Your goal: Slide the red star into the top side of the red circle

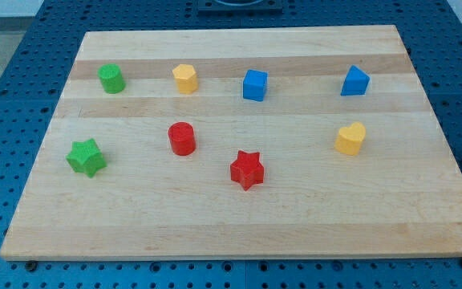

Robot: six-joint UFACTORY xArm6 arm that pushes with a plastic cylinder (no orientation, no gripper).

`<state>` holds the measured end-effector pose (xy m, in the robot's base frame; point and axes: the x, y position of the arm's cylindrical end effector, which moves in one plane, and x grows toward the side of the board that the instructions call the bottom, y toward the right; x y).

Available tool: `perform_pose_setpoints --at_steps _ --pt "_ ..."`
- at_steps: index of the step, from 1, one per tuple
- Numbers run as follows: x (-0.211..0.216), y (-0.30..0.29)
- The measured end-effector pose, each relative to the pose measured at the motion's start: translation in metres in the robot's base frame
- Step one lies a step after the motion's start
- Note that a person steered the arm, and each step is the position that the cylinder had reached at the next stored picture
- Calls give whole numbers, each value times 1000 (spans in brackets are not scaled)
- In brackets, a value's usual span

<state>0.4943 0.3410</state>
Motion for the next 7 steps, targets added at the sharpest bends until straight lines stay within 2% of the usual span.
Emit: perform_pose_setpoints --at_steps 1,2,5,6,7 --pt "91 -26" --pt "123 -113" --pt "28 -369" --pt "18 -391" --pt "18 -349"
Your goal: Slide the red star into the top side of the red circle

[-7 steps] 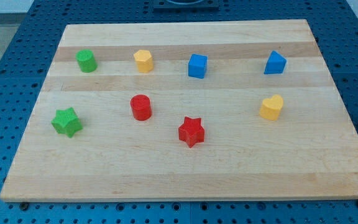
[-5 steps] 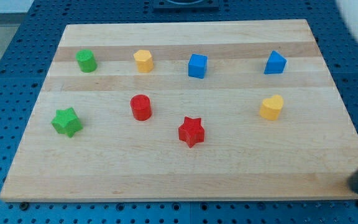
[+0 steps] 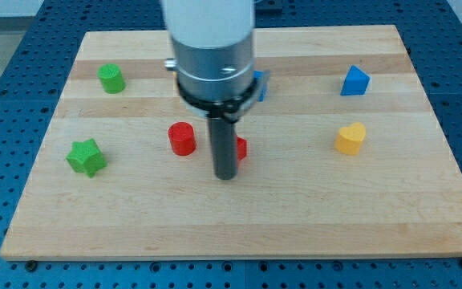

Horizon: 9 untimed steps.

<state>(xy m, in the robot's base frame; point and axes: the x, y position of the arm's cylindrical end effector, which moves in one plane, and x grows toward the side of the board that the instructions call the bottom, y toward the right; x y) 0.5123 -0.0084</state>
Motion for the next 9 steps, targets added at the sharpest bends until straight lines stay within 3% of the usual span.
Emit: perform_pose_setpoints --at_steps 2,3,4,5,6,8,9 --pt "-6 23" --pt "-46 25" --pt "-68 -9" --pt "-56 -29" --pt "-79 -24" --pt "-91 -111" --pt "-105 -114"
